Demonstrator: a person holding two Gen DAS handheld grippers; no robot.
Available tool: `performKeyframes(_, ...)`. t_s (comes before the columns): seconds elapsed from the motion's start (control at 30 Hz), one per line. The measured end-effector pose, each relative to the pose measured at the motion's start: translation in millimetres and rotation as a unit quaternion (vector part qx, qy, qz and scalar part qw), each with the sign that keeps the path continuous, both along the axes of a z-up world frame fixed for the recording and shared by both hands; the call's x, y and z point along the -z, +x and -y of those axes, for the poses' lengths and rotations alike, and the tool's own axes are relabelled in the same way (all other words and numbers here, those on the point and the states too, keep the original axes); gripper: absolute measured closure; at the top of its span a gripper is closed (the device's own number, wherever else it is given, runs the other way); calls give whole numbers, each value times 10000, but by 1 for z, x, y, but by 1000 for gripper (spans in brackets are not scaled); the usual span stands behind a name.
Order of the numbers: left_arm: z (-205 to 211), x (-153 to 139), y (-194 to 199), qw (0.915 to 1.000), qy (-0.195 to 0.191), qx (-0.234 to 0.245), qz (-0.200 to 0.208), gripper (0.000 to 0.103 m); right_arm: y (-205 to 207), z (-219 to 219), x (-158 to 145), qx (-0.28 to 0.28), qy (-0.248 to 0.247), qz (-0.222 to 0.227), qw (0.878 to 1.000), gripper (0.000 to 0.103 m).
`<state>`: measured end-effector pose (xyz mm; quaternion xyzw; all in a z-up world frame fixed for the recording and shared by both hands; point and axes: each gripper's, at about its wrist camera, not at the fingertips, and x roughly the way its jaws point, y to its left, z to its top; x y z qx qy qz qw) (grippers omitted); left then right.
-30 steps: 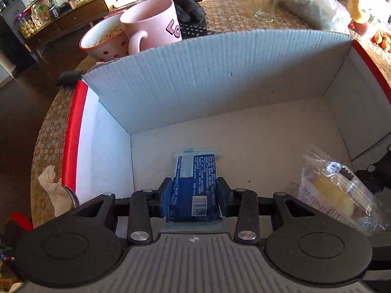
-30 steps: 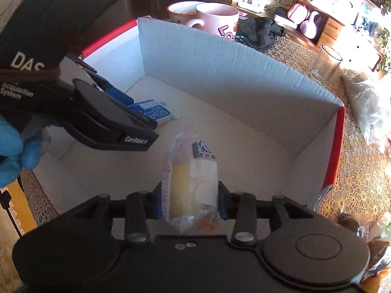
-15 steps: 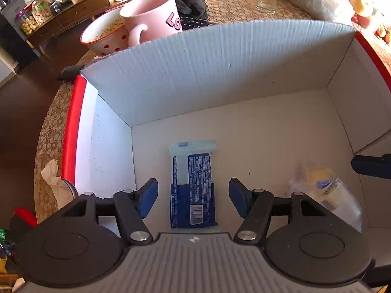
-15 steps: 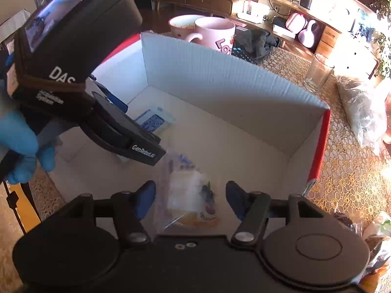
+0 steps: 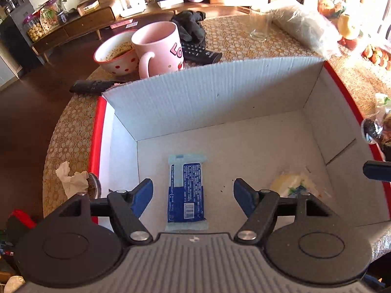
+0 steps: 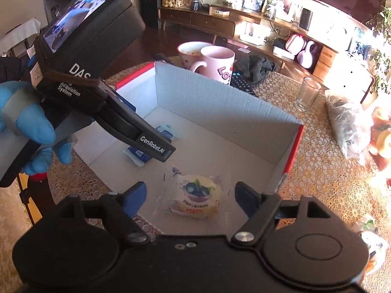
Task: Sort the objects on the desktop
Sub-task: 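Lower both items into the box and open both grippers, then withdraw both tools from the box back toward the table clutter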
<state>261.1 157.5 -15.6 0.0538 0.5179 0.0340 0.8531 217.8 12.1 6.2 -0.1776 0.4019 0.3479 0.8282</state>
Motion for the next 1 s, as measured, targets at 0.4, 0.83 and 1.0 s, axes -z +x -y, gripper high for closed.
performKeyframes(0.4,14,-31,-32,9994,41,-11,329,31,-27,37,-27,216,204,239,9993,22)
performKeyframes(0.83,34,-49,-80,9971,-216,43,726,31,-57,82,-39,458,495,352,9971,18)
performKeyframes(1.0,40,-54,-99,9955,-376,61,872,26,-71,100,-44,583,687,438,9950,16)
